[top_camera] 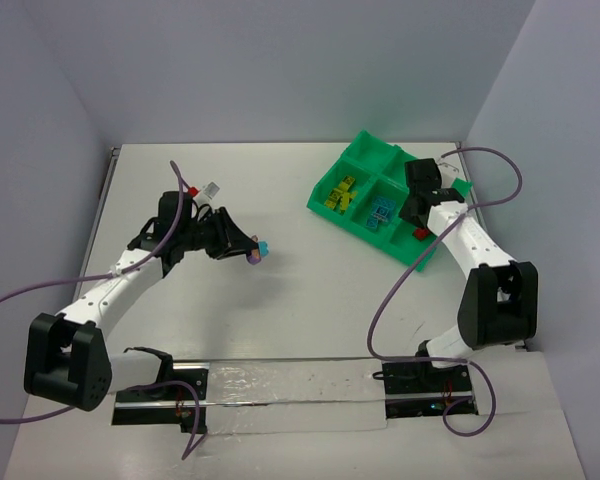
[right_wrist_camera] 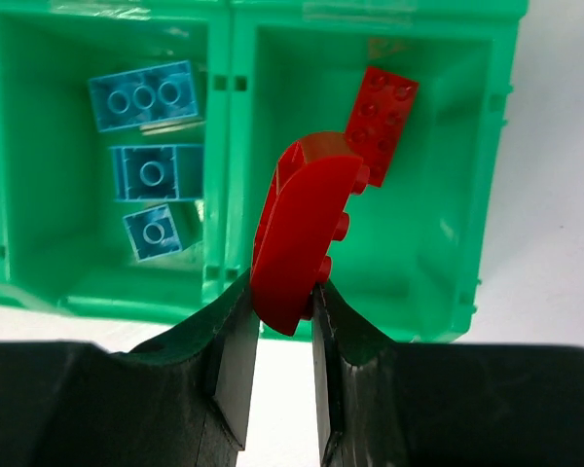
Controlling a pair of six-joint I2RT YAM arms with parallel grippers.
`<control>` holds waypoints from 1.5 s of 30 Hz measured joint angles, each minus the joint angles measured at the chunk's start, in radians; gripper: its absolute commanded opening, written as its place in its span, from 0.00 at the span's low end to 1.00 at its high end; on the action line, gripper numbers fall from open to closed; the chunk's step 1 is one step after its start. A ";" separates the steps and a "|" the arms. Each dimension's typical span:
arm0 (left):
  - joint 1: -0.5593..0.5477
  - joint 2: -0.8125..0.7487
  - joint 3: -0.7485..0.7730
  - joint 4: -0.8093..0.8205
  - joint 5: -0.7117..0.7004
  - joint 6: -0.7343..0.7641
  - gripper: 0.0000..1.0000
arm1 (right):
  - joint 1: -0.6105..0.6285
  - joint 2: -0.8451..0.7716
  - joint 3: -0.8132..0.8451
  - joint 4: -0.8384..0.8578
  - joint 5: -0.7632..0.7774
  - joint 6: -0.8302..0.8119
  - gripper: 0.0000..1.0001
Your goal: Sort the legos into containers by color
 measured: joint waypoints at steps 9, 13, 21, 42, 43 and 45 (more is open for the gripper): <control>0.000 -0.009 0.023 -0.020 -0.013 0.014 0.00 | -0.020 0.016 -0.001 0.036 0.010 -0.010 0.37; 0.000 -0.009 0.034 -0.034 -0.018 0.019 0.00 | -0.021 0.020 -0.013 0.043 0.011 -0.013 0.53; 0.000 -0.009 0.081 -0.069 -0.024 0.036 0.00 | -0.022 0.020 -0.040 0.052 0.013 -0.013 0.62; 0.001 -0.009 0.182 0.045 0.290 0.077 0.00 | 0.369 -0.231 -0.013 0.267 -0.887 -0.165 0.68; 0.001 -0.009 0.182 0.063 0.310 0.069 0.00 | 0.372 -0.225 -0.019 0.291 -0.934 -0.156 0.68; 0.001 -0.009 0.182 0.096 0.344 0.060 0.00 | 0.378 -0.215 -0.021 0.334 -1.008 -0.143 0.71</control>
